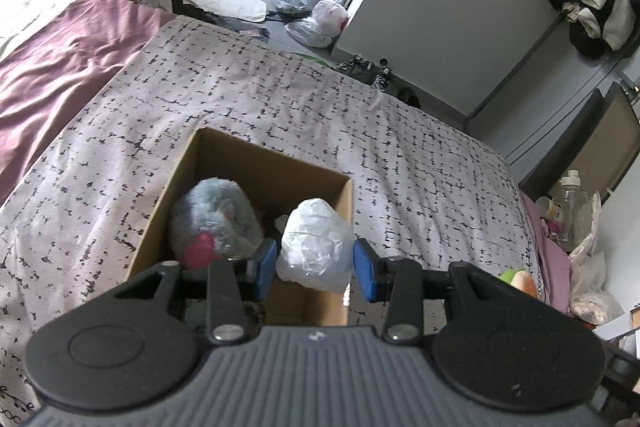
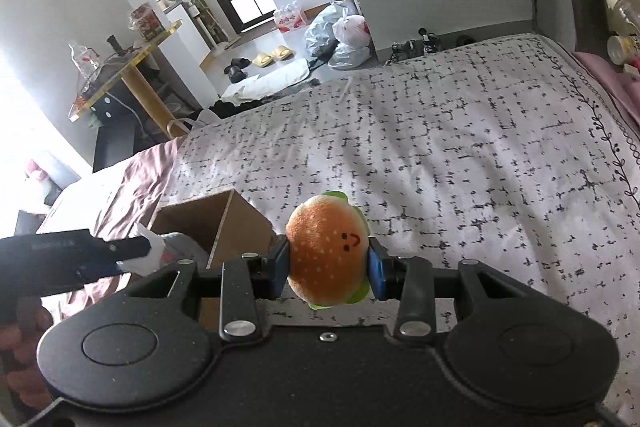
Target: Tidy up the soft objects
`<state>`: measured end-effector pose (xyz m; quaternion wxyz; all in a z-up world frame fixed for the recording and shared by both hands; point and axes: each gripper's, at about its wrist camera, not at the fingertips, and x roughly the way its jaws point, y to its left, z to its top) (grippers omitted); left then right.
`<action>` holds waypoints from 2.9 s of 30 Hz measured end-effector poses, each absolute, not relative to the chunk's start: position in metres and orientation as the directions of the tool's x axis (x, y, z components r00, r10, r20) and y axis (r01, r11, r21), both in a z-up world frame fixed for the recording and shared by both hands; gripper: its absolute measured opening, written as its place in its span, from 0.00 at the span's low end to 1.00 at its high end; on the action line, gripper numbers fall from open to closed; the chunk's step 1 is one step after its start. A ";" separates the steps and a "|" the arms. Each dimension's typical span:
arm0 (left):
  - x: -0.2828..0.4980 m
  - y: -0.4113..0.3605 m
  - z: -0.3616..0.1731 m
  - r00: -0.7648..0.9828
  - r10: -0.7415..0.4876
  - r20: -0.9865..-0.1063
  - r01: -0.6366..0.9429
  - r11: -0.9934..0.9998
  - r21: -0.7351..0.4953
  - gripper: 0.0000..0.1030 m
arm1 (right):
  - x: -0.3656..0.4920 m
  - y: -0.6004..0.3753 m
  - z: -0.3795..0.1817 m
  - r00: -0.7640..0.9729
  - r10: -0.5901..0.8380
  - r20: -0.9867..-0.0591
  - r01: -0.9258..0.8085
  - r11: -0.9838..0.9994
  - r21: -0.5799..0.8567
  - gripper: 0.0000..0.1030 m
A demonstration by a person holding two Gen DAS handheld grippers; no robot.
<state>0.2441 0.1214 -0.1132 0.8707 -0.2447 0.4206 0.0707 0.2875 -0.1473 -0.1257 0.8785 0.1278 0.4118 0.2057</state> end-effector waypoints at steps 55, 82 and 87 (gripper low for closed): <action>0.229 0.184 -0.109 0.597 -0.065 -0.799 -0.390 0.847 -0.361 0.73 | 0.295 -0.039 -0.100 0.520 0.571 -0.635 -0.369 0.821 0.436 0.69; 0.181 0.121 -0.044 0.634 0.029 -0.773 -0.336 0.911 -0.241 1.00 | 0.241 -0.126 -0.051 0.598 0.537 -0.595 -0.328 0.841 0.430 1.00; 0.165 0.111 -0.035 0.641 0.053 -0.765 -0.325 0.923 -0.207 1.00 | 0.224 -0.135 -0.044 0.603 0.535 -0.592 -0.332 0.843 0.424 1.00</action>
